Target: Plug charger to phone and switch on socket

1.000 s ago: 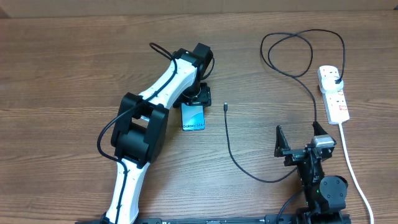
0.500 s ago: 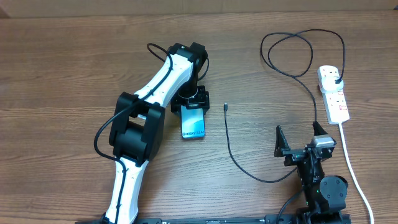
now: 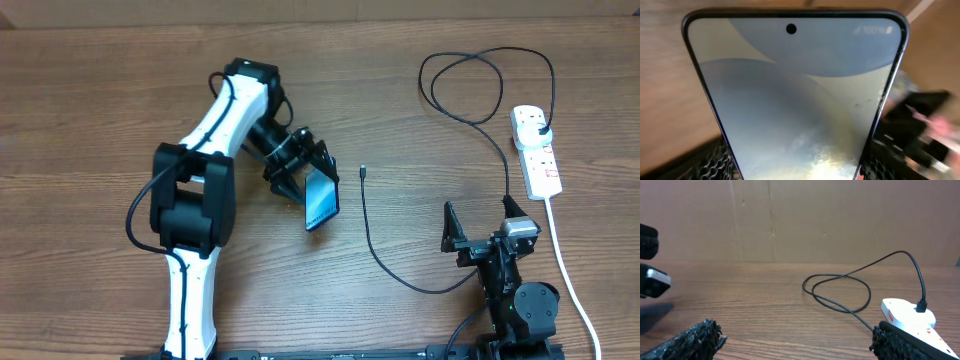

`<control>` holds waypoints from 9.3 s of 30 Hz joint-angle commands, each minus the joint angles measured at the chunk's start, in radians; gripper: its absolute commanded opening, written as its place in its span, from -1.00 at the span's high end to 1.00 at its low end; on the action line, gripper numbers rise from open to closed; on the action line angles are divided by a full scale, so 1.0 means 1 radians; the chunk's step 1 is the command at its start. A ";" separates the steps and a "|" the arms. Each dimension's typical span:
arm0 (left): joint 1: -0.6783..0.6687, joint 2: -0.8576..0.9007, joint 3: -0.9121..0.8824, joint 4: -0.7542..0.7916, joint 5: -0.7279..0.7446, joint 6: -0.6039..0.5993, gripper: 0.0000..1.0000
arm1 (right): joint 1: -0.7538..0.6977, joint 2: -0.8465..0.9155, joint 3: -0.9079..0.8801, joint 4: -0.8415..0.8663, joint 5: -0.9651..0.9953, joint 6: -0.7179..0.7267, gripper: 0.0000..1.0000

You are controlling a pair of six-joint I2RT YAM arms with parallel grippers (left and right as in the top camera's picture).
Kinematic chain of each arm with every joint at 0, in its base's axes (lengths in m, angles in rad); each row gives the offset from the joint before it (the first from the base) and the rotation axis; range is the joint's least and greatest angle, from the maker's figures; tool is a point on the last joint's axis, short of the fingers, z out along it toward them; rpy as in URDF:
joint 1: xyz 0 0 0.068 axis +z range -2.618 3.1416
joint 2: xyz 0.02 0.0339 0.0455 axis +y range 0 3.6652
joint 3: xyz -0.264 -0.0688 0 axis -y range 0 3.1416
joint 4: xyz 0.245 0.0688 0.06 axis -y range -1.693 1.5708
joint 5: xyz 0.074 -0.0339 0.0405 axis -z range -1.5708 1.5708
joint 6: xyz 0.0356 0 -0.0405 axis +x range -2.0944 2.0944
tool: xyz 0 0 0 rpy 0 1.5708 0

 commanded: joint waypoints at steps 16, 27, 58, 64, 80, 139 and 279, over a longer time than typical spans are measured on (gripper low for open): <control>0.096 0.006 0.022 -0.013 0.657 0.071 -0.40 | 0.000 -0.007 -0.011 0.006 0.002 -0.005 -1.00; 0.136 -0.053 0.022 -0.013 0.696 0.066 -0.39 | 0.000 -0.007 -0.011 0.006 0.002 -0.005 -1.00; 0.152 -0.073 0.022 -0.012 0.696 0.028 -0.34 | 0.000 -0.006 -0.011 0.006 0.002 -0.005 -1.00; 0.153 -0.073 0.022 -0.012 0.696 0.024 -0.34 | 0.000 -0.006 -0.011 0.006 0.002 -0.005 -1.00; 0.152 -0.073 0.022 -0.012 0.696 0.006 -0.31 | 0.002 -0.006 -0.011 0.100 -0.455 -0.003 -1.00; 0.153 -0.073 0.022 -0.012 0.695 -0.082 -0.22 | 0.770 1.448 1.561 -0.874 0.359 0.577 -0.88; 0.181 -0.092 0.027 0.451 0.338 0.154 0.92 | 0.356 1.536 1.553 -1.136 0.109 0.792 -1.00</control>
